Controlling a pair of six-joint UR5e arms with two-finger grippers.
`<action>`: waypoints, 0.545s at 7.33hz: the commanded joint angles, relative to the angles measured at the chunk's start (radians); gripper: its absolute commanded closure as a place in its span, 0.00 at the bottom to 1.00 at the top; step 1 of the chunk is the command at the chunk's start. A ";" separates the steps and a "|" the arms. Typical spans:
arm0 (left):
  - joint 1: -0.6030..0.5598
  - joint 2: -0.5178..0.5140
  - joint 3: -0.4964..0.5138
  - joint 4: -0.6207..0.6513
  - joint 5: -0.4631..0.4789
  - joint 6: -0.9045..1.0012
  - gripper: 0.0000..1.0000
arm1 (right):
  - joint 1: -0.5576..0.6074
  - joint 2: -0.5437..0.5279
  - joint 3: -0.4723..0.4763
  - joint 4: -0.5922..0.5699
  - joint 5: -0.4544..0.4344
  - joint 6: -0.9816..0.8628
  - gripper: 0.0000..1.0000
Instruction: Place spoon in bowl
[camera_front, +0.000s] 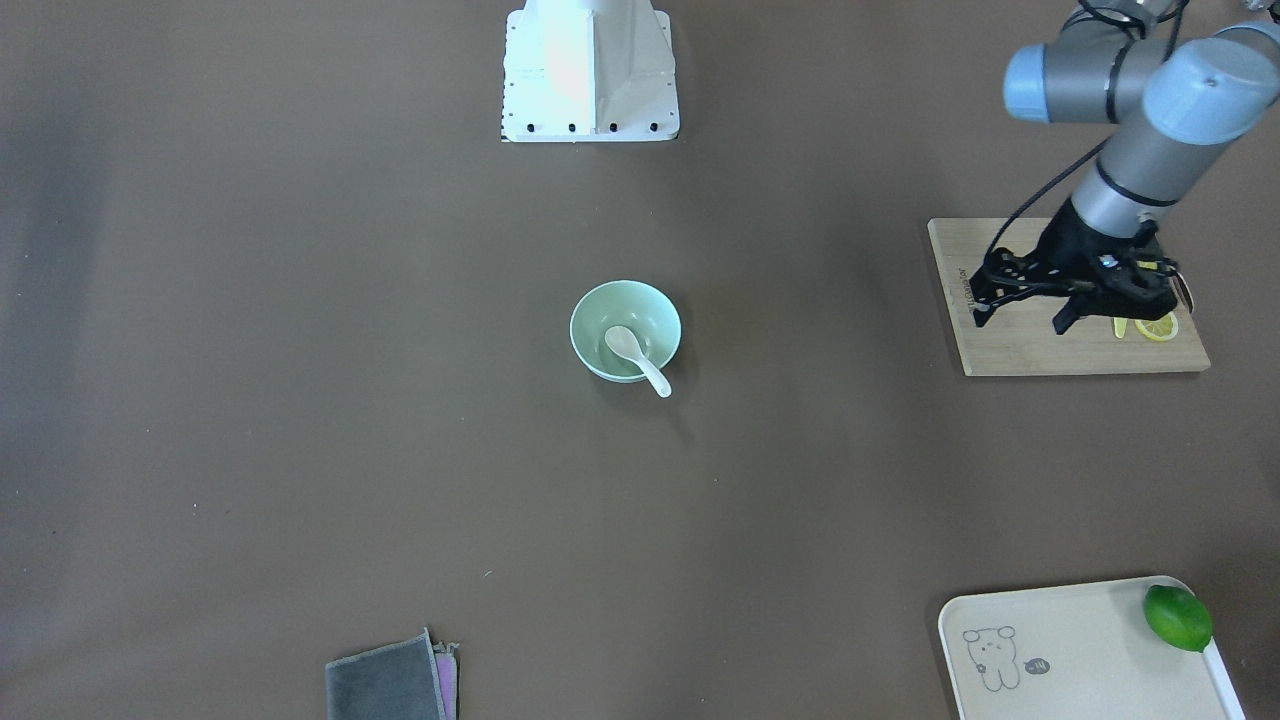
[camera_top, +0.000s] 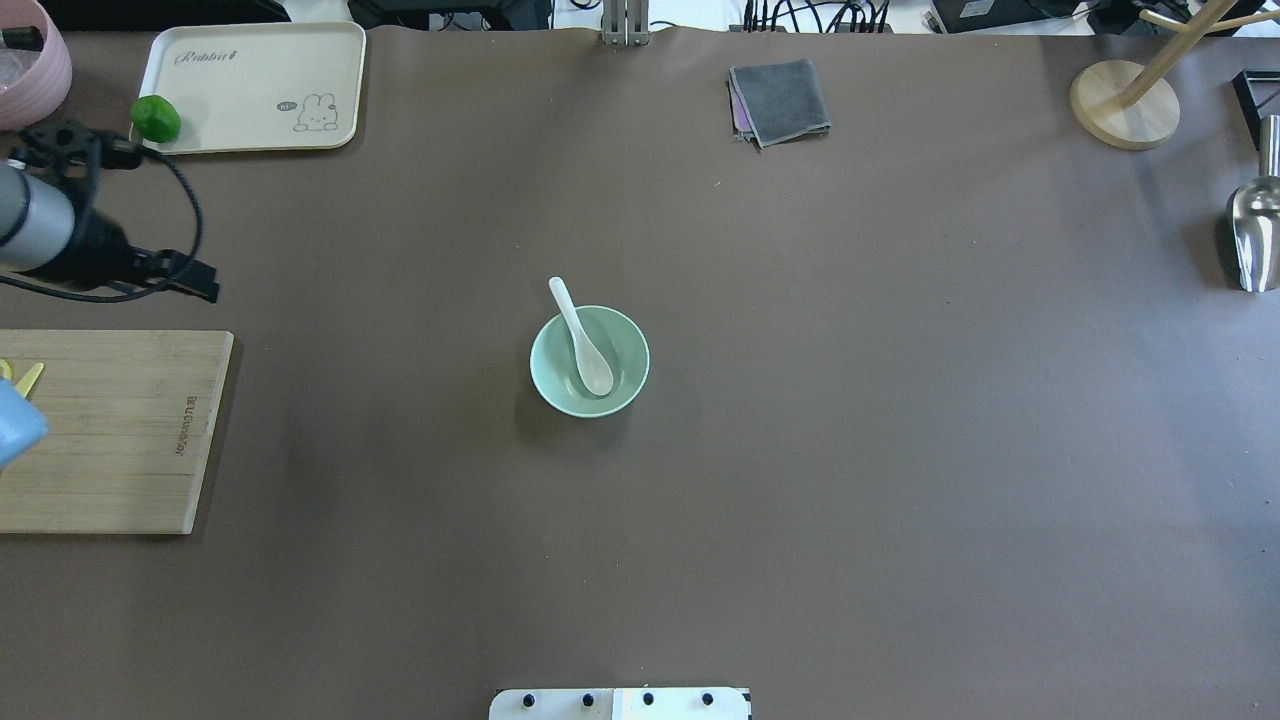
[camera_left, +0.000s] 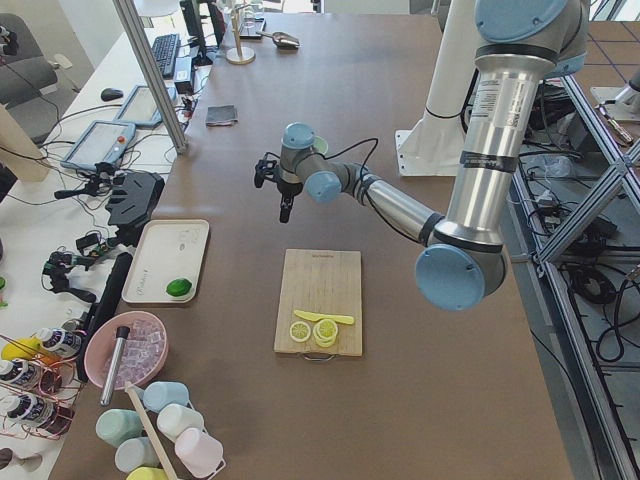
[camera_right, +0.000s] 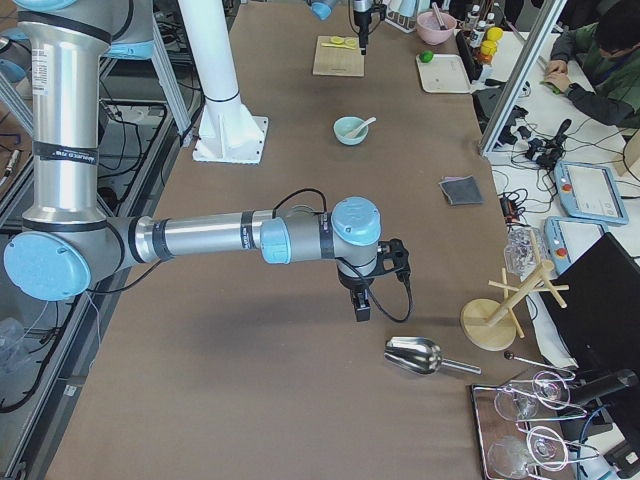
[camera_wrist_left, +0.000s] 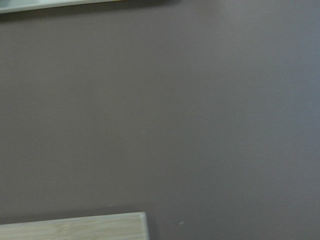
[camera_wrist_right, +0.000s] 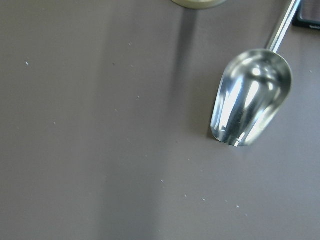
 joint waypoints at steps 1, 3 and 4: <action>-0.323 0.124 0.060 0.081 -0.260 0.530 0.02 | 0.050 0.005 -0.002 -0.130 -0.044 -0.152 0.00; -0.543 0.098 0.080 0.391 -0.260 0.908 0.02 | 0.052 -0.010 -0.006 -0.121 -0.037 -0.151 0.00; -0.597 0.082 0.076 0.453 -0.222 0.952 0.02 | 0.052 -0.013 -0.009 -0.119 -0.036 -0.148 0.00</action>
